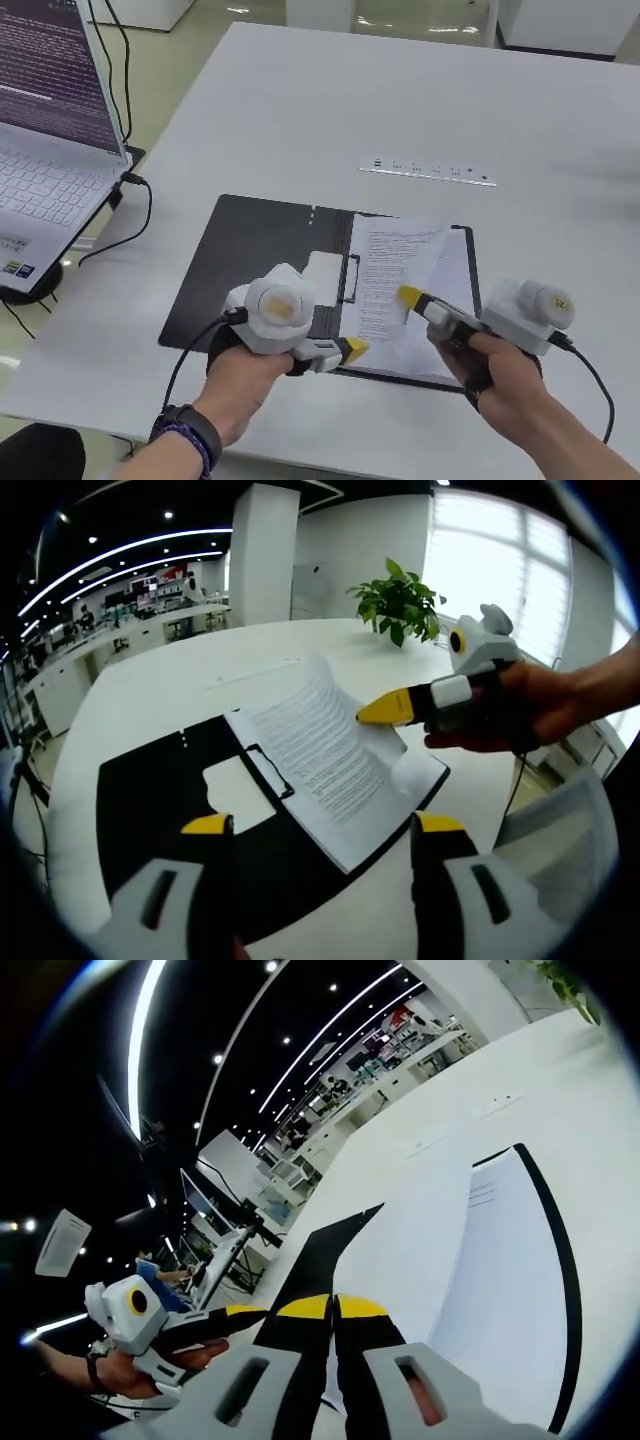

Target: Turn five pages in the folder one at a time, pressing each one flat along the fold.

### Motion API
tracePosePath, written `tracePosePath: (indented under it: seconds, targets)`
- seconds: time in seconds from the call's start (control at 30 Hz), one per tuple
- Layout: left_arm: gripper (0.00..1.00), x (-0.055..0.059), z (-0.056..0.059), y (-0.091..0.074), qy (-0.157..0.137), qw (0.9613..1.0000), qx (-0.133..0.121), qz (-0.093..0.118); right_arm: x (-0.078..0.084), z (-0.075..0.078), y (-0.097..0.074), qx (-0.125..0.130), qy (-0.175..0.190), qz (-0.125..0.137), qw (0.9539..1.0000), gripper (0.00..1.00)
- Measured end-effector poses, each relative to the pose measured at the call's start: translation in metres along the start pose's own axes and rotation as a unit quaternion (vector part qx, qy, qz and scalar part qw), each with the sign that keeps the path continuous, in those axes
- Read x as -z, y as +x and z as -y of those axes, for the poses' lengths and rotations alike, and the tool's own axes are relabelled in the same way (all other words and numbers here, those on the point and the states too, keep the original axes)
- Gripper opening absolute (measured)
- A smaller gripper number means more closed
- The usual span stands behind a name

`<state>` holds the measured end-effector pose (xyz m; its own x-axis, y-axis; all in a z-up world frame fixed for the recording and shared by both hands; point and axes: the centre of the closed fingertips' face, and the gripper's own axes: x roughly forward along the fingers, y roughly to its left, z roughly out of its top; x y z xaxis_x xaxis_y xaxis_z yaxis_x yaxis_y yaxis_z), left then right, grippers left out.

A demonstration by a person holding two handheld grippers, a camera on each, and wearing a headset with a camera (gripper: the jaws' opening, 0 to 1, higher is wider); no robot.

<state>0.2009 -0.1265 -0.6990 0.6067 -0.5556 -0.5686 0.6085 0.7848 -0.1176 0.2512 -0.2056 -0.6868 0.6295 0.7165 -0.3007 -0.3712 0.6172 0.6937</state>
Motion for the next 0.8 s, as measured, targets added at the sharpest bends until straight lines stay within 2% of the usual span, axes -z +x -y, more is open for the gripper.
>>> tracePosePath:
  seconds: [0.17, 0.43, 0.5, 0.63, 0.8]
  targets:
    - [0.71, 0.004, -0.009, -0.007, -0.012, 0.9999, -0.009, 0.003, 0.004, -0.01, 0.012, -0.004, -0.006, -0.006, 1.0, 0.0]
    - [0.72, 0.01, -0.018, -0.018, -0.025, 0.9995, -0.017, 0.01, 0.013, -0.03, 0.033, -0.023, -0.007, -0.018, 0.9996, 0.0]
    - [0.72, 0.01, -0.02, -0.02, -0.038, 0.9989, -0.022, 0.016, 0.015, -0.031, 0.038, -0.025, -0.004, -0.02, 0.9995, 0.0]
    - [0.72, 0.016, -0.022, -0.026, -0.037, 0.9989, -0.026, 0.013, 0.018, -0.038, 0.048, -0.033, 0.005, -0.02, 0.9992, 0.0]
    - [0.72, 0.02, -0.031, -0.033, -0.05, 0.9978, -0.039, 0.017, 0.027, -0.047, 0.059, -0.045, 0.0, -0.036, 0.9983, 0.0]
